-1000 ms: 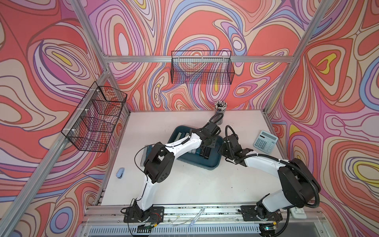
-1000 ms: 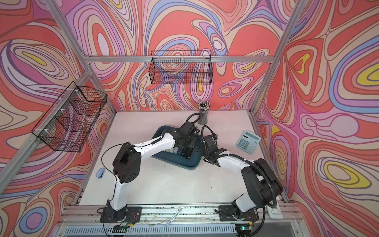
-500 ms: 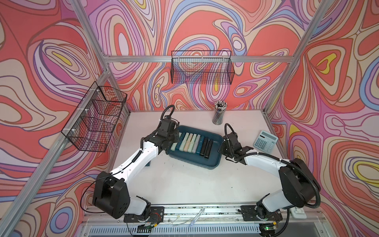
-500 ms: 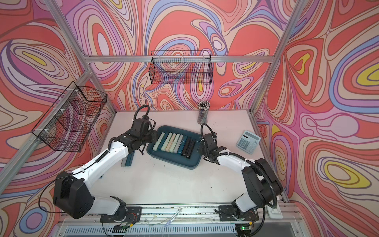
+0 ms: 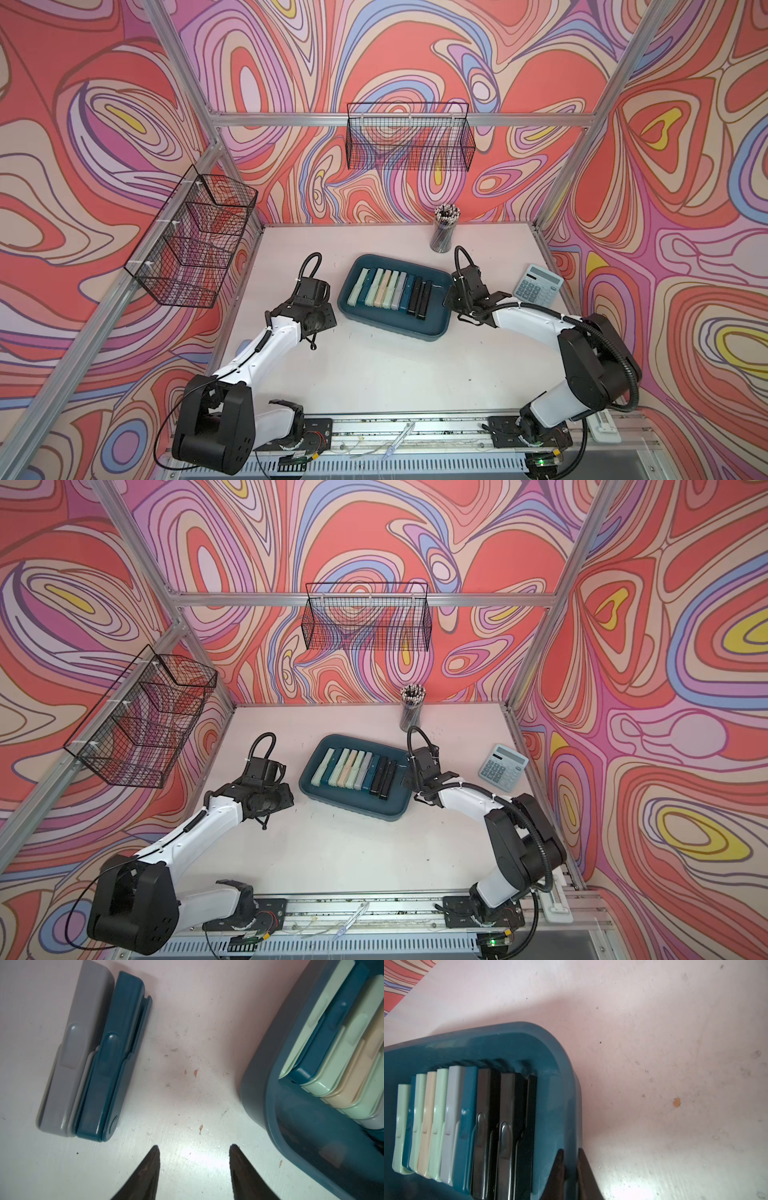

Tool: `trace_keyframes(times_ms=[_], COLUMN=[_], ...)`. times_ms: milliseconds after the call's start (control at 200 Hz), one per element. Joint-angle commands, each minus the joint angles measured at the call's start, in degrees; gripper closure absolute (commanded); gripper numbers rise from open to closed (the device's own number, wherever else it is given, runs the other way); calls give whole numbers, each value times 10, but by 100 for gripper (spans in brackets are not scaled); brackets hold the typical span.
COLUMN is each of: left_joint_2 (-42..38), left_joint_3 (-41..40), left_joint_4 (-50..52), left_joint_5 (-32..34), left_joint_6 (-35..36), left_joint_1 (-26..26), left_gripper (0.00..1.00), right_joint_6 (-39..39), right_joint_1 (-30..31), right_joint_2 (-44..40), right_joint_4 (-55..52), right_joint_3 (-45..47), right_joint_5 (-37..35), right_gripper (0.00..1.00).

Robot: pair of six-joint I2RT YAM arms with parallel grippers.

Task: Put the pruning pliers into the storage box
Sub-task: Pick up the pruning pliers from the center of the board.

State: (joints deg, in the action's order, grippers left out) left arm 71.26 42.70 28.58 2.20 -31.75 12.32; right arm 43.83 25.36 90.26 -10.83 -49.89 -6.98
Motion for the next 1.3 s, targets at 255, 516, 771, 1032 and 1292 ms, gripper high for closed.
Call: trace_keyframes(times_ms=[255, 516, 771, 1032, 1292], left_joint_2=[-12, 9, 55, 82, 118], left_joint_3=[-44, -51, -39, -25, -1], left_joint_4=[57, 47, 32, 21, 0], left_joint_5=[32, 34, 38, 33, 44], left_joint_6=[-45, -53, -59, -53, -45], left_joint_1=[-27, -78, -101, -124, -131], left_gripper=[43, 40, 39, 38, 38], right_joint_6=[-11, -5, -2, 2, 6], right_joint_1=[-25, -25, -25, -28, -28], right_joint_2=[20, 31, 35, 32, 31], right_joint_4=[27, 36, 39, 40, 45], right_joint_3=[-20, -13, -11, -9, -4], right_joint_5=[5, 16, 18, 17, 20], right_gripper=[91, 91, 91, 91, 91])
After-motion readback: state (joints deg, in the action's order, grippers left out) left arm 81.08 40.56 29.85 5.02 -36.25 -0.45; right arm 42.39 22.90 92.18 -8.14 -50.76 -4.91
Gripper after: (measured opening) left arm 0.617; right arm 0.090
